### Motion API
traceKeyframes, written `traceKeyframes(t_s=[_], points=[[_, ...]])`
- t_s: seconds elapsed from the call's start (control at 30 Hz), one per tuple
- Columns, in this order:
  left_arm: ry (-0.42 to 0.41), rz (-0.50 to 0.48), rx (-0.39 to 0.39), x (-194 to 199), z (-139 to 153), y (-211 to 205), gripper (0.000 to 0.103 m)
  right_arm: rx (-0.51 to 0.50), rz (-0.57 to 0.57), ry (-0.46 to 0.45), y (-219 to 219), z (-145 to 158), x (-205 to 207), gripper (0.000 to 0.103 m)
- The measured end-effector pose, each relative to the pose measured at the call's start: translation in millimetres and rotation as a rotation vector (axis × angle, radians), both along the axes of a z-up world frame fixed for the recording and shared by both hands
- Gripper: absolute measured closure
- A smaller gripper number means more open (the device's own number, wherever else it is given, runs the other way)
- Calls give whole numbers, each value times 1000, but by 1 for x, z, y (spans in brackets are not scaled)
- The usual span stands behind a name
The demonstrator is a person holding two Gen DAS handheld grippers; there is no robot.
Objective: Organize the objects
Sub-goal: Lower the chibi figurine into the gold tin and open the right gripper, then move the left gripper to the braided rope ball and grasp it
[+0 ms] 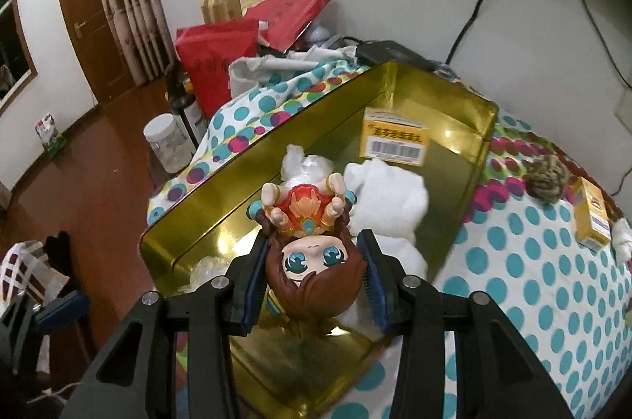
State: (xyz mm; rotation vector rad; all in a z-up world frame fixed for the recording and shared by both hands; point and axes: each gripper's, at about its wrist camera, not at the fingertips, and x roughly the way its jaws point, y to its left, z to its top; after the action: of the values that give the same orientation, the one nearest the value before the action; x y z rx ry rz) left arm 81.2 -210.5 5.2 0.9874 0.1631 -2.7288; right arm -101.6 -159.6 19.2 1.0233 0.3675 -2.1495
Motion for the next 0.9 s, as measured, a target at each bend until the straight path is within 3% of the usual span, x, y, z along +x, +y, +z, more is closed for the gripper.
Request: traceKeyframes(t_s=[0.37, 0.47, 0.5, 0.53, 0.67, 0.9], points=[[-27, -5, -5, -2, -6, 5, 17, 38, 34, -12, -18, -15, -8, 60], [-22, -5, -11, -2, -3, 7, 17, -15, 34, -3, -6, -3, -4, 43], [-19, -10, -12, -2, -2, 9, 17, -48, 24, 20, 4, 5, -1, 22], [-18, -18, -14, -3, -1, 11, 17, -74, 2, 53, 16, 13, 2, 7], [-20, -73, -31, -10, 1, 33, 17, -146, -79, 102, 83, 28, 2, 6], [-25, -244, -25, -46, 7, 98, 17, -84, -334, 56, 216, -3, -29, 4]])
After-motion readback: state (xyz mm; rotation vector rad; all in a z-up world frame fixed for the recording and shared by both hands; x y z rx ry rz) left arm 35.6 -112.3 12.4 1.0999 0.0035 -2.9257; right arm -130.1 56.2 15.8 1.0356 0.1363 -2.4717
